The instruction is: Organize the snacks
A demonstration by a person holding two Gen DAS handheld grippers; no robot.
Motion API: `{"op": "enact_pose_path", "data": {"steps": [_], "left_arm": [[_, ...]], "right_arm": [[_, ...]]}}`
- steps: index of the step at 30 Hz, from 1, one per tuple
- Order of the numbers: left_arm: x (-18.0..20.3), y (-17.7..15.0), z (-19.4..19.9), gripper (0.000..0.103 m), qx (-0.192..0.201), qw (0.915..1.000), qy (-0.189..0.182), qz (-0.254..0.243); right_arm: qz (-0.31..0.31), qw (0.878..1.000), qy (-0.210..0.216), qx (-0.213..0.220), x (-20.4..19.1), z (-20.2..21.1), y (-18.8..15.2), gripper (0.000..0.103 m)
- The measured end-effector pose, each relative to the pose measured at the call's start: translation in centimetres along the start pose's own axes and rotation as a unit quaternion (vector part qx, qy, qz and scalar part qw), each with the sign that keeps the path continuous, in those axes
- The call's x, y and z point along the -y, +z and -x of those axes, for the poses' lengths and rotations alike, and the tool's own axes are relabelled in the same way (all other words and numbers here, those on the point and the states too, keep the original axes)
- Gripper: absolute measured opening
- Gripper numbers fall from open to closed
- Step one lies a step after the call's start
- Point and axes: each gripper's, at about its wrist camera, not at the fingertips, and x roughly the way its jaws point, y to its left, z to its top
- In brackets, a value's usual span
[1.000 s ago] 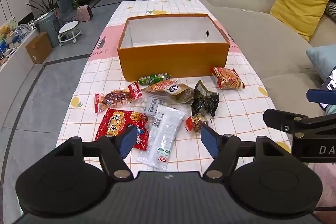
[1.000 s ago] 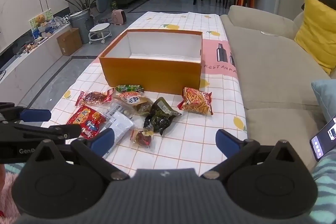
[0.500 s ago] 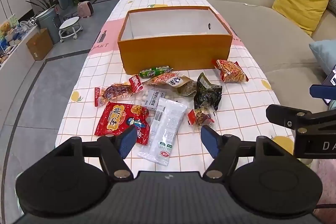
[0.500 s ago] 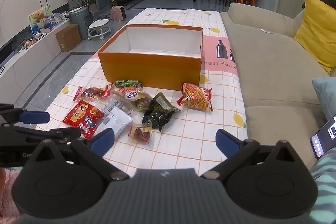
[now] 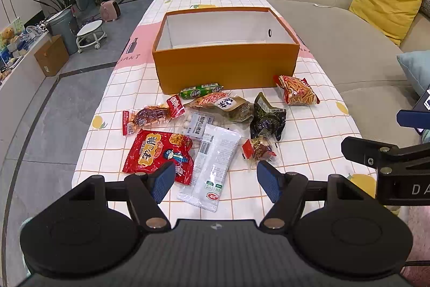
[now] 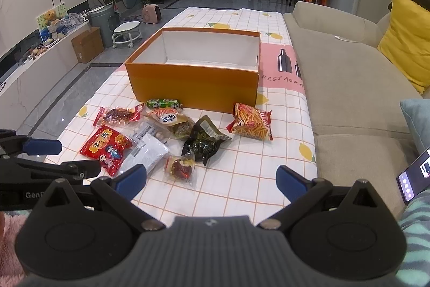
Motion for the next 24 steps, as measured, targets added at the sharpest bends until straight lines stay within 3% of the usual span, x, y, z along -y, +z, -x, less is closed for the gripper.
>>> {"op": "enact_pose_path", "data": {"steps": [24], "left_arm": [[-0.25, 0.27, 0.36, 0.081, 0.002, 1.0000, -0.002, 0.000]], "right_arm": [[0.002, 1.000, -0.001, -0.004, 0.01, -0.17, -0.05, 0.099]]}}
